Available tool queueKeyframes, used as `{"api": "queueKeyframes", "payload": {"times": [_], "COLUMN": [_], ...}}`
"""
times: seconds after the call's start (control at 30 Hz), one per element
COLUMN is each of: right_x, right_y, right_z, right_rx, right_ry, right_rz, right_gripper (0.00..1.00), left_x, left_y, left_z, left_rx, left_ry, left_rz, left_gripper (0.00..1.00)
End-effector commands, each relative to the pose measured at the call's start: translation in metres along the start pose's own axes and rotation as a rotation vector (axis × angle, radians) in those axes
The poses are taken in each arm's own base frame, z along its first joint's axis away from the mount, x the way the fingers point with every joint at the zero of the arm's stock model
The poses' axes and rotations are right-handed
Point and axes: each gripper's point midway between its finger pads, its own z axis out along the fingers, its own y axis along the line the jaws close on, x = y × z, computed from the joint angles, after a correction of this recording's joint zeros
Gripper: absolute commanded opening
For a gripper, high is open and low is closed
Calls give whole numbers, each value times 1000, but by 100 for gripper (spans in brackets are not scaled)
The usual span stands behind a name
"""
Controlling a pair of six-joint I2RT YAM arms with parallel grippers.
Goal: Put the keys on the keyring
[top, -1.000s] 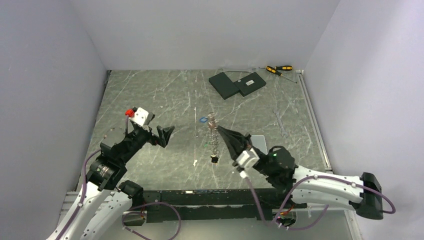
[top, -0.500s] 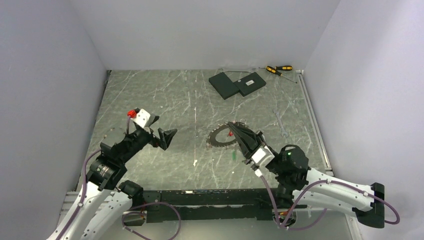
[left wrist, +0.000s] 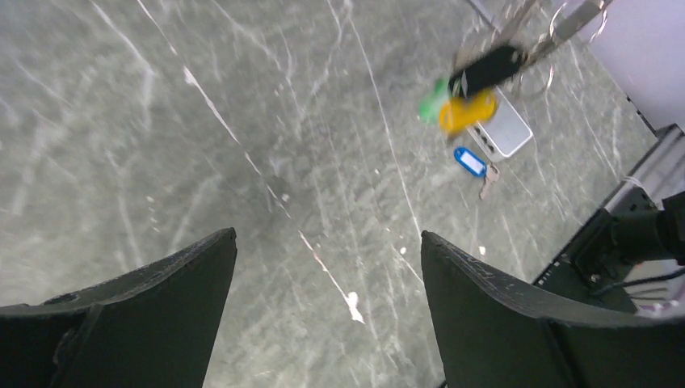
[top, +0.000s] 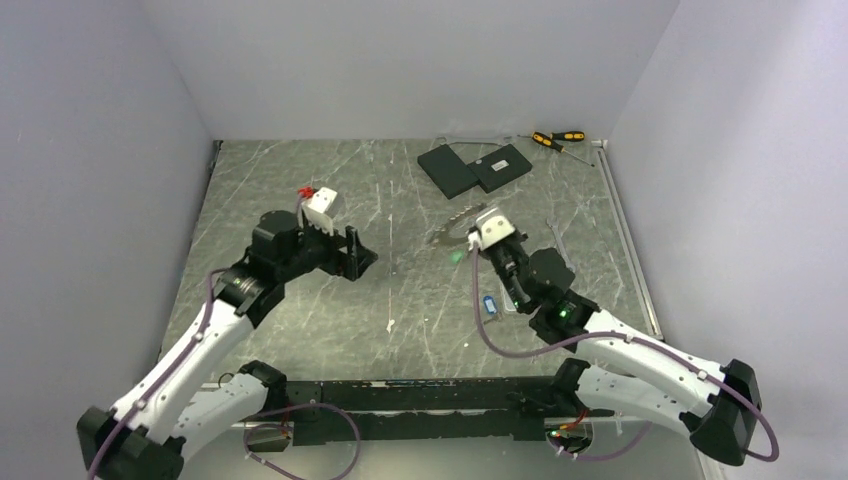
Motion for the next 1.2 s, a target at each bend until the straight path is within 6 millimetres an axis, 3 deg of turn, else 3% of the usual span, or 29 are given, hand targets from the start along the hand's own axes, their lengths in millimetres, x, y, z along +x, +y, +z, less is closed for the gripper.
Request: {"api": "queueKeyframes", "payload": {"times": [0.0,0.17,0.3,0.47,0.77,0.97,1.17], "right_x": [-1,25,46,68,73,72,70], "right_y": [-70,-86,-107,-132,-146,-148,-150], "right_z": [-2,4,3,-12,-31,-42,-54], "right_rx": [277,321,371,433,475,479,485], "right_ry": [72,176,267,356,373,374,363], "right_rz": [200,150,110,76,72,71,76], "right_gripper": [0,0,0,0,0,0,0], "left_x": [12,20,23,41,69,88,108], "left_y": [-15,-30,-65,-104,-158,-194,-205], "left_z": [19,35,45,69,106,127,152], "left_rx": [77,112,216,273,517,717,791], "left_ry": [110,151,128,170,214,122,46], "left_rz": [-148,-149,-21,112,287,519,639], "left_gripper": [87,80,74,74,67,65,57]}}
